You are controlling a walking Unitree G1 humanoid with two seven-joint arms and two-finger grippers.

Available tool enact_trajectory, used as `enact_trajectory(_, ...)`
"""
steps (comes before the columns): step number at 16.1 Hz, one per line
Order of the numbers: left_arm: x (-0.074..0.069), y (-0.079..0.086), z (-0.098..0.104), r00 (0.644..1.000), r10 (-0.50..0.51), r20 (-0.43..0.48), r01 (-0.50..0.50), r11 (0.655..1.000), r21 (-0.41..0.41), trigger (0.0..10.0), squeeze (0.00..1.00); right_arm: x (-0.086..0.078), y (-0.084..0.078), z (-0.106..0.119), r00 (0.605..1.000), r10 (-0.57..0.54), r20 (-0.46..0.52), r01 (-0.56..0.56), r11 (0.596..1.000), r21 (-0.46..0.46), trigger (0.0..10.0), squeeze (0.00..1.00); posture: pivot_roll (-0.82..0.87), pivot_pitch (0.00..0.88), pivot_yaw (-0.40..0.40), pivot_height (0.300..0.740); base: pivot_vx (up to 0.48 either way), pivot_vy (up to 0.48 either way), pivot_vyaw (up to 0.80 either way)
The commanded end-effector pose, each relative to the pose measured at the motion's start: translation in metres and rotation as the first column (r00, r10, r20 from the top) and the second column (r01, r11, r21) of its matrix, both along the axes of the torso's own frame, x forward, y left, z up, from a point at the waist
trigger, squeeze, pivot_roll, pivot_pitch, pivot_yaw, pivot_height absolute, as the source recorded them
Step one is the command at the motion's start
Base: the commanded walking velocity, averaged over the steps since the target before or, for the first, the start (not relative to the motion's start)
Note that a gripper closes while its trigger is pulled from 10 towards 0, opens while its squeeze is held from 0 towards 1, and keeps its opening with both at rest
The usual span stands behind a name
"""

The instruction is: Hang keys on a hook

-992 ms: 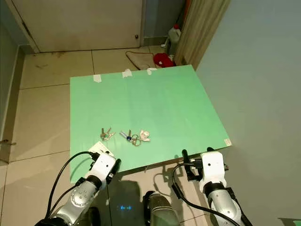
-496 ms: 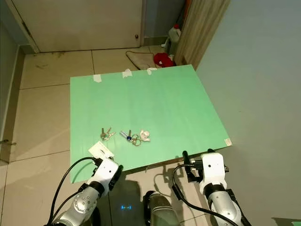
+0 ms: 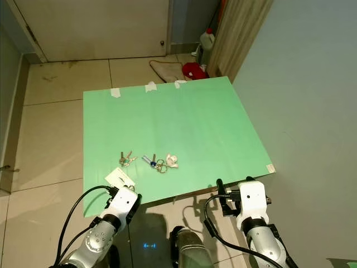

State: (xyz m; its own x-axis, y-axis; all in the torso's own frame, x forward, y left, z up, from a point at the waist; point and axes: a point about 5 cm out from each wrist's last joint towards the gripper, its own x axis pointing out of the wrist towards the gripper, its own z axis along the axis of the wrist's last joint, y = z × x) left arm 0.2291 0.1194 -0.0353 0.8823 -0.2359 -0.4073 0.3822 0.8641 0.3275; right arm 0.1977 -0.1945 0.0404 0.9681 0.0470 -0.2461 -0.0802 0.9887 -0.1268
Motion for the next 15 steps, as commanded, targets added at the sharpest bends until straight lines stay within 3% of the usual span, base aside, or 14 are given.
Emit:
enact_trajectory(1,-0.009,-0.001,-0.007,0.999,0.010,-0.044,-0.010,1.000,-0.001,10.0,0.00,-0.006,-0.004,-0.007,0.999,-0.016,-0.043,0.016,1.000,-0.003,10.0,0.00,-0.21,0.243,-0.081,0.740,0.000,0.000,0.00)
enact_trajectory(2,-0.008,-0.002,-0.007,0.999,0.011,-0.047,-0.011,1.000,-0.006,9.8,0.00,-0.006,-0.004,-0.007,0.999,-0.016,-0.043,0.015,1.000,-0.004,10.0,0.00,-0.21,0.242,-0.081,0.740,0.000,0.000,0.00)
enact_trajectory(3,-0.007,-0.002,-0.007,0.998,0.010,-0.054,-0.010,1.000,-0.014,6.3,0.00,-0.006,-0.004,-0.007,0.999,-0.016,-0.043,0.016,1.000,-0.004,10.0,0.00,-0.21,0.242,-0.081,0.740,0.000,0.000,0.00)
enact_trajectory(4,-0.005,-0.002,-0.007,0.998,0.010,-0.057,-0.011,1.000,-0.016,0.0,0.00,-0.006,-0.004,-0.007,0.999,-0.016,-0.043,0.016,1.000,-0.004,10.0,0.00,-0.21,0.242,-0.081,0.740,0.000,0.000,0.00)
enact_trajectory(15,0.008,-0.003,-0.004,0.995,-0.003,-0.098,0.001,1.000,-0.021,0.0,0.00,-0.008,-0.005,-0.007,0.999,-0.020,-0.047,0.020,1.000,-0.007,10.0,0.00,-0.23,0.244,-0.084,0.740,0.000,0.000,0.00)
